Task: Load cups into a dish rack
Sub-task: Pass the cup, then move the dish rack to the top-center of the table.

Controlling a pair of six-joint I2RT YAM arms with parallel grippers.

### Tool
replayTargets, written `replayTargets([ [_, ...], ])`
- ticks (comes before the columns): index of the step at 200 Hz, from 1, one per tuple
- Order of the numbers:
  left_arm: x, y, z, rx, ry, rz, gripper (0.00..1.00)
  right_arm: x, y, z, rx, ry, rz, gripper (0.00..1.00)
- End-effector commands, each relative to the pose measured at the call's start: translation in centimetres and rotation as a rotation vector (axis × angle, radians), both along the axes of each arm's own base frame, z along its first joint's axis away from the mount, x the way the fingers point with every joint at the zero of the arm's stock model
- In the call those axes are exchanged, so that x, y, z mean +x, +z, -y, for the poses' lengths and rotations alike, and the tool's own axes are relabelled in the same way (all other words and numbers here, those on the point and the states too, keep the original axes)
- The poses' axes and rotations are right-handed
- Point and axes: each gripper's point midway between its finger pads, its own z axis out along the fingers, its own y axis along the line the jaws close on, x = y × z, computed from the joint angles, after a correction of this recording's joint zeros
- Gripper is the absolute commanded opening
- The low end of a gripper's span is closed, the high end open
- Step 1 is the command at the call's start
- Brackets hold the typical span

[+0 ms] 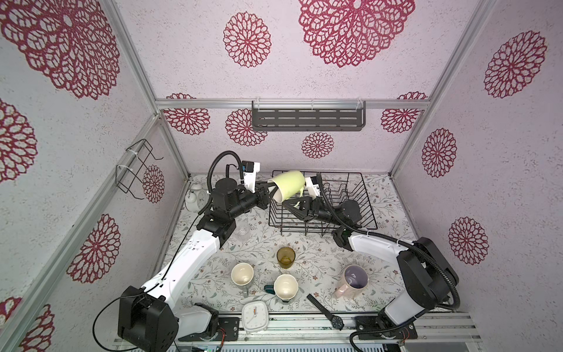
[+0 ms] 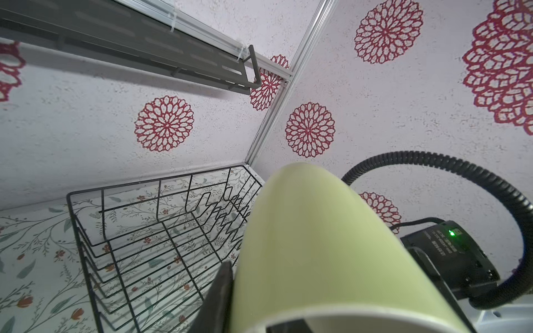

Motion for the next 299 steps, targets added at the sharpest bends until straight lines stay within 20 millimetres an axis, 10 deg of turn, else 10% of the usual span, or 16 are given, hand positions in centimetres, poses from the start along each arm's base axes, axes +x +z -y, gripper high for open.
replayTargets([
  [1, -1.1, 1.1, 0.5, -0.002, -0.029, 0.044, 0.39, 1.3, 1.7, 1.1, 0.035, -0.087, 0.131, 0.00],
  [16, -0.8, 0.4, 0.1, 0.022, -0.004, 0.036, 0.77, 2.2, 0.9, 1.3, 0.006, -0.113, 0.138, 0.00],
  [38, 0.1, -1.1, -0.7, 0.070, 0.060, 0.011, 1.00, 4.1, -0.7, 1.8, -0.071, -0.165, 0.141, 0.00],
  [180, 5.6, -17.6, -5.5, 0.488, 0.416, -0.584, 0.97, 13.4, -14.9, 11.9, -1.112, -0.577, 0.319, 0.00],
  [299, 5.9, -24.8, -3.3, 0.562, 0.315, -0.846, 0.91, 17.6, -16.1, 13.4, -1.322, -0.637, 0.356, 0.00],
])
